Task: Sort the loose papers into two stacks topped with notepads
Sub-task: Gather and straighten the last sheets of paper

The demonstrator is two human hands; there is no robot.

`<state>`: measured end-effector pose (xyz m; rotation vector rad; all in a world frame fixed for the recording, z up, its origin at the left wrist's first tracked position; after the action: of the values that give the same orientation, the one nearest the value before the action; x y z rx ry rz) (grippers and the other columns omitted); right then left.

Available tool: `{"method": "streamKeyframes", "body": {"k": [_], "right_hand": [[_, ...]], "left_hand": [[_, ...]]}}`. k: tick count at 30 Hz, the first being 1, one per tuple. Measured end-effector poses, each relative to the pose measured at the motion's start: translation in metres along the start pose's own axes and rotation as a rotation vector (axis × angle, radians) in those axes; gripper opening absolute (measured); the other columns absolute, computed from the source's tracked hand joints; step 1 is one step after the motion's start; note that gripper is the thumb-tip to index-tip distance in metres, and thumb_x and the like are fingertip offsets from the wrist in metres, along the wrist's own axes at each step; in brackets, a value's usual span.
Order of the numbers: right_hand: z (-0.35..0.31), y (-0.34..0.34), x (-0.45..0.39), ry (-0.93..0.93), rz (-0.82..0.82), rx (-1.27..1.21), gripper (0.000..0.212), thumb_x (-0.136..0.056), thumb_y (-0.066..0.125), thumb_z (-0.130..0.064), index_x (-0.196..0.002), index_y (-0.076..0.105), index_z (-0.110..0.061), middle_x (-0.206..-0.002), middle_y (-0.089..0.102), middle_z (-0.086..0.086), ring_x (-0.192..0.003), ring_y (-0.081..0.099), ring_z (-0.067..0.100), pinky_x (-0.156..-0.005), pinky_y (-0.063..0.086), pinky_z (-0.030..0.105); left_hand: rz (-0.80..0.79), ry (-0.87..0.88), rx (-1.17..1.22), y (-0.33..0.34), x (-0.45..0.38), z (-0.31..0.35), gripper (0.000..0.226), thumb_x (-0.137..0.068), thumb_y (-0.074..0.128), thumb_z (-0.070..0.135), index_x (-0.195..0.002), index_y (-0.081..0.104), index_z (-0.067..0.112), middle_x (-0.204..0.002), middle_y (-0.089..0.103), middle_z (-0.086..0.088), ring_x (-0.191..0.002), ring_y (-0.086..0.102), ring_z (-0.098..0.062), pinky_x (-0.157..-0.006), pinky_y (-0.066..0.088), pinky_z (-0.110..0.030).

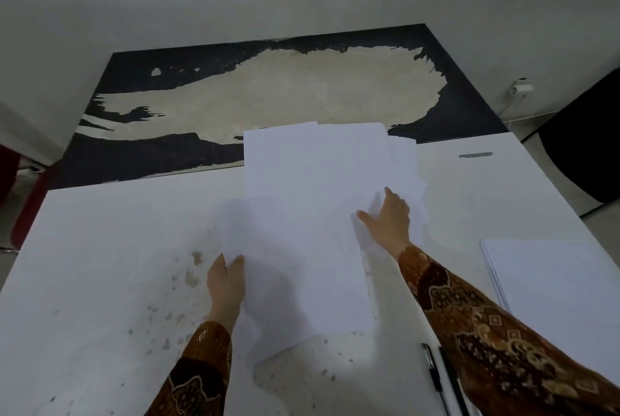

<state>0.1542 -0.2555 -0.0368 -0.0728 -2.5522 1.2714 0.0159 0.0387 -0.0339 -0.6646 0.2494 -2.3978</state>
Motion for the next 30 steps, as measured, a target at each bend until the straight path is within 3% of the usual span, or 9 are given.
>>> {"method": "streamKeyframes", "body": {"k": [3,7,11,14,17,21,25,30], "right_hand": [[-0.028,0.011,-0.013,0.013,-0.048,-0.055,0.096,-0.080,0.064,-0.053,-0.149,0.013,-0.010,-0.151,0.030,0.013,-0.140,0.023,0.033,-0.110,0.025,0.047],[-0.049,0.047,-0.013,0.134,-0.032,0.087,0.090,-0.086,0.060,-0.046,-0.150,0.006,-0.010,-0.155,0.017,0.016,-0.145,0.011,0.032,-0.115,0.019,0.047],[-0.051,0.053,-0.010,0.086,0.054,0.211,0.084,-0.089,0.059,-0.035,-0.150,0.006,-0.014,-0.149,0.028,0.014,-0.136,0.026,0.032,-0.106,0.030,0.044],[-0.053,0.049,-0.015,0.079,0.063,0.156,0.087,-0.087,0.065,-0.029,-0.150,0.007,-0.014,-0.143,0.036,0.014,-0.130,0.034,0.031,-0.098,0.036,0.041],[-0.052,0.046,-0.019,0.104,0.040,0.083,0.093,-0.085,0.068,-0.027,-0.151,0.005,-0.011,-0.144,0.033,0.015,-0.131,0.035,0.031,-0.101,0.038,0.041],[-0.050,0.039,-0.024,0.066,0.028,0.218,0.089,-0.085,0.067,-0.034,-0.150,0.011,-0.008,-0.143,0.036,0.012,-0.130,0.035,0.029,-0.101,0.035,0.041],[-0.053,0.044,-0.020,-0.011,0.060,0.124,0.075,-0.085,0.066,-0.020,-0.146,0.023,-0.014,-0.138,0.042,0.011,-0.124,0.039,0.031,-0.097,0.038,0.039],[-0.049,0.038,-0.019,-0.021,0.052,-0.070,0.080,-0.085,0.056,0.002,-0.150,0.014,-0.022,-0.142,0.031,0.012,-0.123,0.041,0.030,-0.091,0.045,0.039]], "left_hand": [[0.043,-0.007,0.001,0.001,-0.007,0.003,0.033,-0.096,0.052,0.019,-0.125,0.056,0.003,-0.116,0.061,-0.010,-0.108,0.057,-0.031,-0.093,0.047,-0.041],[0.080,-0.019,-0.004,0.000,-0.015,0.005,0.047,-0.095,0.053,0.028,-0.134,0.049,0.002,-0.133,0.054,-0.007,-0.121,0.051,-0.029,-0.103,0.042,-0.049],[0.081,0.012,0.004,-0.002,-0.018,0.005,0.031,-0.096,0.051,0.016,-0.120,0.058,-0.002,-0.116,0.062,-0.018,-0.107,0.058,-0.035,-0.091,0.048,-0.045],[0.080,0.002,0.005,-0.002,-0.020,0.000,0.028,-0.096,0.051,0.015,-0.115,0.060,-0.004,-0.112,0.063,-0.022,-0.104,0.059,-0.038,-0.086,0.050,-0.043],[0.079,-0.015,0.023,-0.002,-0.020,-0.005,0.028,-0.096,0.051,0.014,-0.114,0.060,-0.005,-0.110,0.064,-0.022,-0.101,0.060,-0.038,-0.080,0.048,-0.037],[0.068,-0.010,0.029,-0.001,-0.017,-0.005,0.028,-0.096,0.051,0.016,-0.114,0.060,-0.003,-0.110,0.064,-0.020,-0.102,0.060,-0.036,-0.084,0.049,-0.040],[0.078,0.007,0.033,0.000,-0.014,-0.002,0.029,-0.096,0.051,0.015,-0.117,0.059,-0.003,-0.112,0.063,-0.018,-0.104,0.059,-0.034,-0.090,0.049,-0.044],[0.075,0.000,0.020,-0.001,-0.016,-0.001,0.033,-0.096,0.052,0.019,-0.120,0.058,-0.002,-0.116,0.062,-0.015,-0.107,0.058,-0.032,-0.094,0.048,-0.045]]}}
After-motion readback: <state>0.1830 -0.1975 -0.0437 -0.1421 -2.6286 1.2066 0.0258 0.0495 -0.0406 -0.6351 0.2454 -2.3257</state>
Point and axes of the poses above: each hand's wrist, its own x-axis away from the middle knuckle, its own y-axis out of the palm, z = x × y, the point moved 3 cm from there along -x, towards the middle knuckle
